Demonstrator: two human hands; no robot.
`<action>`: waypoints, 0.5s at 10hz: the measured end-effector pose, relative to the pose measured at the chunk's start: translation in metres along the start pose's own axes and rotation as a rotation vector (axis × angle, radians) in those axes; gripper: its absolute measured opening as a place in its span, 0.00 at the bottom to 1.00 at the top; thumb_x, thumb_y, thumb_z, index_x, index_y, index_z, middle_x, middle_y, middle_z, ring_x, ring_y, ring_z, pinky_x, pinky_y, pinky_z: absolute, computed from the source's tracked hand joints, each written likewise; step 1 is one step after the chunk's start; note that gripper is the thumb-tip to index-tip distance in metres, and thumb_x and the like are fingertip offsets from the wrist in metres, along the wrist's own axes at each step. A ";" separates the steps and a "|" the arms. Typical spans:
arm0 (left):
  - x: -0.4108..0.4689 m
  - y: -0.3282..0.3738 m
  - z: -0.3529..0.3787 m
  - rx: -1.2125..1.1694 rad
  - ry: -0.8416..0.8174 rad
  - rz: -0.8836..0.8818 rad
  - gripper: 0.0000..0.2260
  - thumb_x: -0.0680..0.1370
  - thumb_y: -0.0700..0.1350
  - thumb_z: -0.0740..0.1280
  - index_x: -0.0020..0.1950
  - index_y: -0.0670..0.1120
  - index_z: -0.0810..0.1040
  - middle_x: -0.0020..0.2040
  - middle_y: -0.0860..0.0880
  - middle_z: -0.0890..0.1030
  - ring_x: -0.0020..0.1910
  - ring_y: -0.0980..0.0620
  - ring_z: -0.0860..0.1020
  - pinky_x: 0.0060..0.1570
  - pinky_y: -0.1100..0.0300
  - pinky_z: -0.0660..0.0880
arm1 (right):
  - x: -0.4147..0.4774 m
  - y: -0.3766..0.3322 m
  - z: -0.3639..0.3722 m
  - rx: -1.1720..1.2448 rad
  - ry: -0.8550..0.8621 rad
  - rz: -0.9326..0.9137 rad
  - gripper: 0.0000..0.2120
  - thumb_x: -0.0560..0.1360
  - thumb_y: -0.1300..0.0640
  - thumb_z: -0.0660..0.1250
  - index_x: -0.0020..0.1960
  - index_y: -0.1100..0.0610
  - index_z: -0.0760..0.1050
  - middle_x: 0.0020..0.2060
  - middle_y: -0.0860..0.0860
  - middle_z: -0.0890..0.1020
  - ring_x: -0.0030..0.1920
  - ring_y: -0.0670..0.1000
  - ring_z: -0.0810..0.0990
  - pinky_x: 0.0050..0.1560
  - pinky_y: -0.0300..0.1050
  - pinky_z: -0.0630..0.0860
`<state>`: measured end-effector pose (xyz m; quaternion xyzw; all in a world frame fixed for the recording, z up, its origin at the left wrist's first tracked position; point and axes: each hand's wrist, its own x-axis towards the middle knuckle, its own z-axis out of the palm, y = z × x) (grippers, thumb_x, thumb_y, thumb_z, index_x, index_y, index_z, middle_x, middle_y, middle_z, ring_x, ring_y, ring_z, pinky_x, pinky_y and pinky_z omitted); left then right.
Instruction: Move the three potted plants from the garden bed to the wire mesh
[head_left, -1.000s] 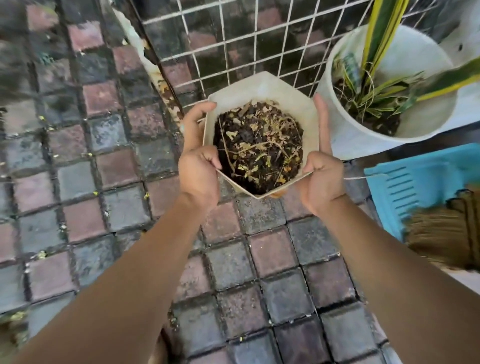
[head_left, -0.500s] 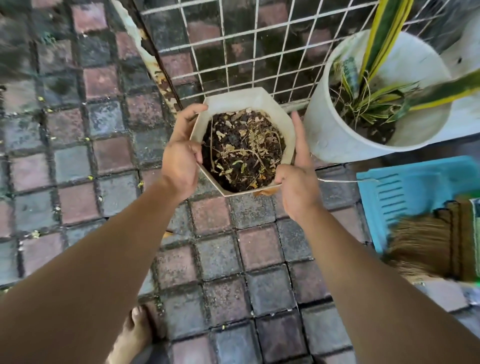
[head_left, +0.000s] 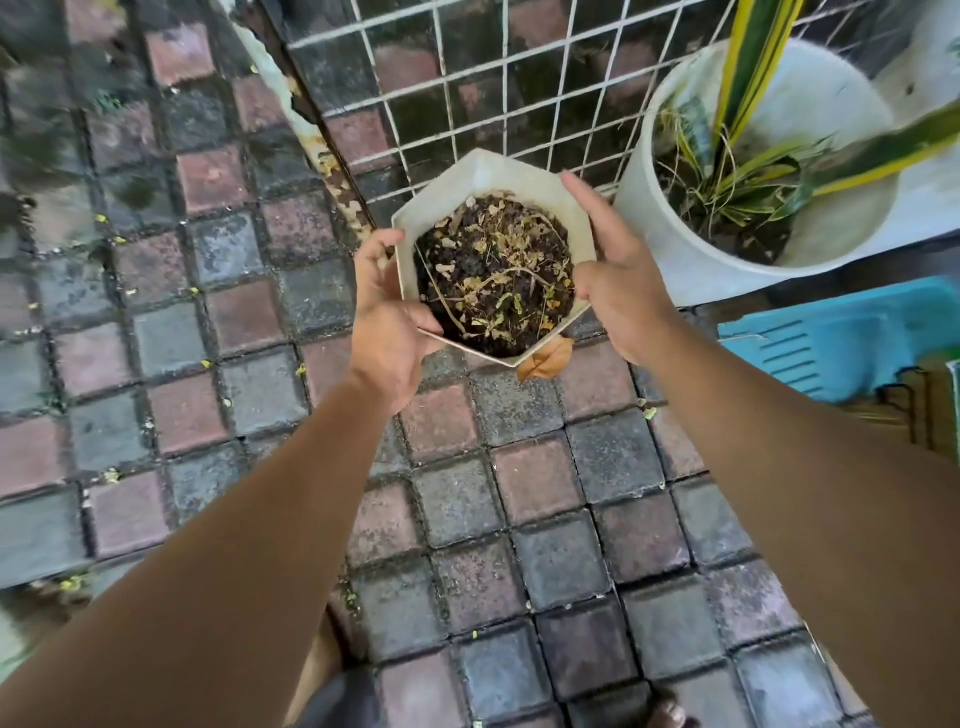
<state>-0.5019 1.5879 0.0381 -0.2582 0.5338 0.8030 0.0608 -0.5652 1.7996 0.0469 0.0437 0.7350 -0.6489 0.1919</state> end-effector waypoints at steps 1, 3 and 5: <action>-0.001 0.006 -0.006 0.131 -0.004 -0.026 0.39 0.73 0.18 0.54 0.65 0.60 0.69 0.69 0.51 0.77 0.61 0.42 0.80 0.49 0.47 0.86 | -0.011 -0.003 0.001 -0.082 0.021 -0.040 0.40 0.77 0.78 0.58 0.81 0.45 0.65 0.76 0.41 0.69 0.58 0.57 0.80 0.57 0.55 0.80; -0.001 0.013 -0.016 0.476 -0.078 -0.018 0.40 0.80 0.23 0.61 0.72 0.68 0.65 0.77 0.46 0.71 0.37 0.60 0.77 0.32 0.66 0.75 | -0.029 -0.006 0.004 -0.325 0.020 -0.042 0.37 0.80 0.76 0.57 0.82 0.47 0.61 0.82 0.50 0.63 0.50 0.40 0.76 0.41 0.28 0.70; 0.001 0.048 -0.009 0.863 0.031 -0.014 0.29 0.83 0.40 0.72 0.74 0.60 0.59 0.73 0.42 0.76 0.53 0.44 0.83 0.45 0.56 0.87 | -0.035 -0.041 -0.006 -0.249 0.020 0.110 0.37 0.80 0.73 0.61 0.82 0.45 0.62 0.75 0.51 0.73 0.47 0.45 0.87 0.43 0.41 0.85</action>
